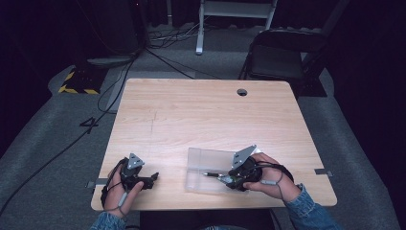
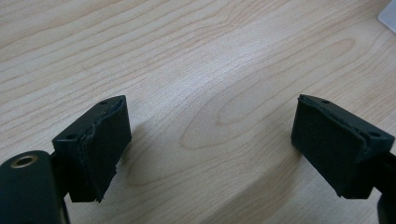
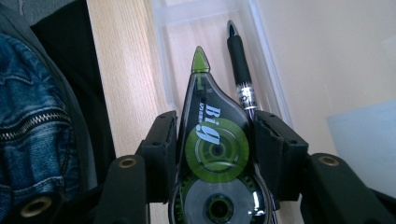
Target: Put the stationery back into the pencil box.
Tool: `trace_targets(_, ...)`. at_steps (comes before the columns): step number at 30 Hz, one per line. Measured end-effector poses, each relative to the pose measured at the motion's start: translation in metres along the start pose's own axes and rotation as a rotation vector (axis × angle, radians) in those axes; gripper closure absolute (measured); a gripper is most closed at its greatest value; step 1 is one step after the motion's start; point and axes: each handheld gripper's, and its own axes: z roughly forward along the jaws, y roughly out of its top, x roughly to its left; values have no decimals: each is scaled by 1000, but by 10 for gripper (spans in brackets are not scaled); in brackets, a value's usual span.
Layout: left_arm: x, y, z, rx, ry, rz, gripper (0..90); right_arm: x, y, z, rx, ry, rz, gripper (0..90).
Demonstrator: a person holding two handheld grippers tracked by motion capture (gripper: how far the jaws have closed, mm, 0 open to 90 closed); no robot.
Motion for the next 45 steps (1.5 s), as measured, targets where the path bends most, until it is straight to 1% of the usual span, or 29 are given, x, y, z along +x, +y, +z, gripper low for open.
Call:
trace_targets(8,0,0,0,0,0,0,123,-2,-2,9,27,-2,-24,524)
trace_targets(15,0,0,0,0,0,0,124,-4,-4,12,51,-8,-39,524)
trace_targets(16,0,0,0,0,0,0,124,-4,-4,12,57,-4,-36,524)
trace_targets(22,0,0,0,0,0,0,124,-6,-5,15,58,10,-42,523)
trace_targets(26,0,0,0,0,0,0,123,-5,-6,18,72,15,-68,522)
trace_targets(33,0,0,0,0,0,0,124,-6,-6,18,80,20,-64,521)
trace_targets(36,0,0,0,0,0,0,124,-7,-7,19,74,27,-49,519)
trace_targets(37,0,0,0,0,0,0,124,-8,-8,19,78,30,-53,518)
trace_targets(42,0,0,0,0,0,0,124,-9,-9,20,83,43,-38,510)
trace_targets(43,0,0,0,0,0,0,124,-9,-9,20,83,42,-28,508)
trace_targets(45,0,0,0,0,0,0,123,-10,-9,20,84,42,-32,509)
